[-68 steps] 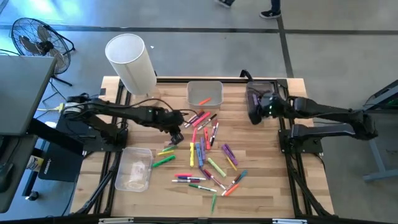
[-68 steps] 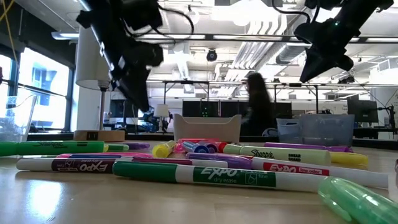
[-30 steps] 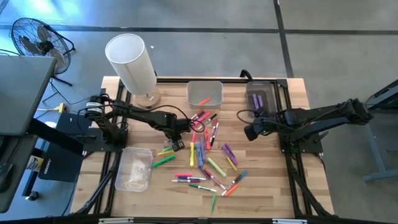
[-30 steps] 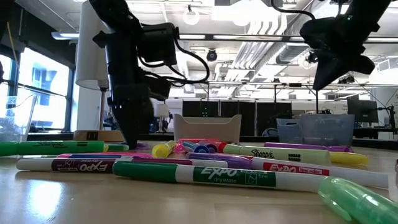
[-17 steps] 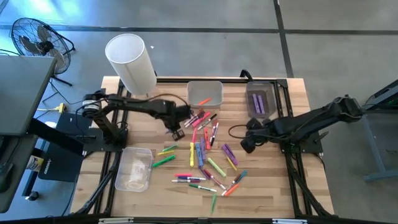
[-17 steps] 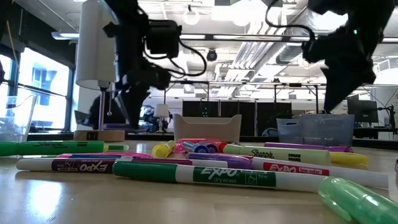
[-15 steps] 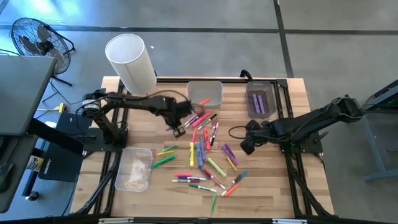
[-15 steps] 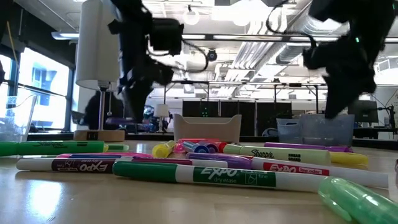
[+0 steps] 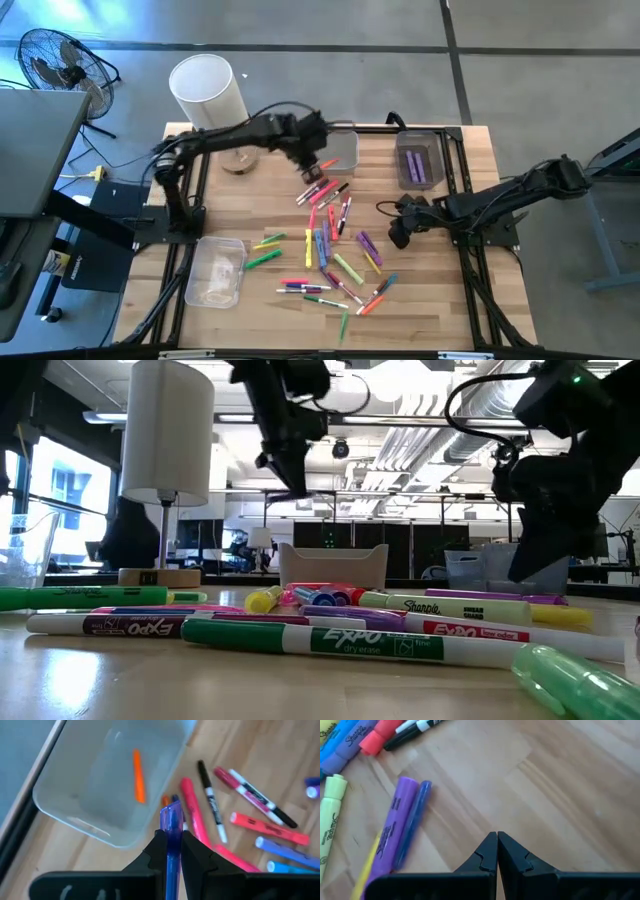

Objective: Pick & Place Markers
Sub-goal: Put the purple pen into the white bin

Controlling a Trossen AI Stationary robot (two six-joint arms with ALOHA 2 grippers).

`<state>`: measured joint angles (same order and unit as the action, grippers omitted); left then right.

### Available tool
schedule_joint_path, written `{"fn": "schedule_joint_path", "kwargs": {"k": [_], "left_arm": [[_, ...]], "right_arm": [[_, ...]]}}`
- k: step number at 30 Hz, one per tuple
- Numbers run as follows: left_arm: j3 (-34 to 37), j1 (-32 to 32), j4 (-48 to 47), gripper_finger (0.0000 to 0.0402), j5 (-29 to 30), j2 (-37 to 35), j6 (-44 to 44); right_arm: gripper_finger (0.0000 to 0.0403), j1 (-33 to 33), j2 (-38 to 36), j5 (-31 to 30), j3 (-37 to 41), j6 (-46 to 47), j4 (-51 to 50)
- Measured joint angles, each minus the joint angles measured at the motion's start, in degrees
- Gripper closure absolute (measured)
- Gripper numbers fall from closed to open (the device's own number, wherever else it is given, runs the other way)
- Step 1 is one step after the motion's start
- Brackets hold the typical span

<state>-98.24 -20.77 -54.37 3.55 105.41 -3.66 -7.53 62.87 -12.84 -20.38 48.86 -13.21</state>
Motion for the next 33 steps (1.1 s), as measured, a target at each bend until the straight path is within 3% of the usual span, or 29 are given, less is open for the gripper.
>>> {"fn": "schedule_joint_path", "kwargs": {"k": [6, 11, 22, 29, 33], "left_arm": [[-12.20, -3.60, 0.55, 0.0376, -1.29, 11.43, 3.12], [-17.45, -5.71, 0.68, 0.0376, -1.53, 17.94, 3.41], [-17.63, -5.75, 0.35, 0.0375, -1.99, 24.41, -1.81], [-17.63, -5.46, -0.21, 0.0301, -2.24, 24.56, -4.13], [-18.49, -5.42, -2.53, 0.0285, -3.20, 24.56, -4.86]], "right_arm": [[0.0402, 3.63, 0.00, 0.46, 0.00, -4.54, 1.00], [0.0402, 5.05, 0.00, 2.29, 0.00, -7.91, 1.07], [0.0403, 5.03, 0.00, 4.73, 0.00, -12.64, 0.72], [0.0402, 4.96, 0.00, 6.46, 0.00, -13.40, 0.52], [0.0402, 4.98, 0.00, 6.63, 0.00, -14.38, 0.54]]}}
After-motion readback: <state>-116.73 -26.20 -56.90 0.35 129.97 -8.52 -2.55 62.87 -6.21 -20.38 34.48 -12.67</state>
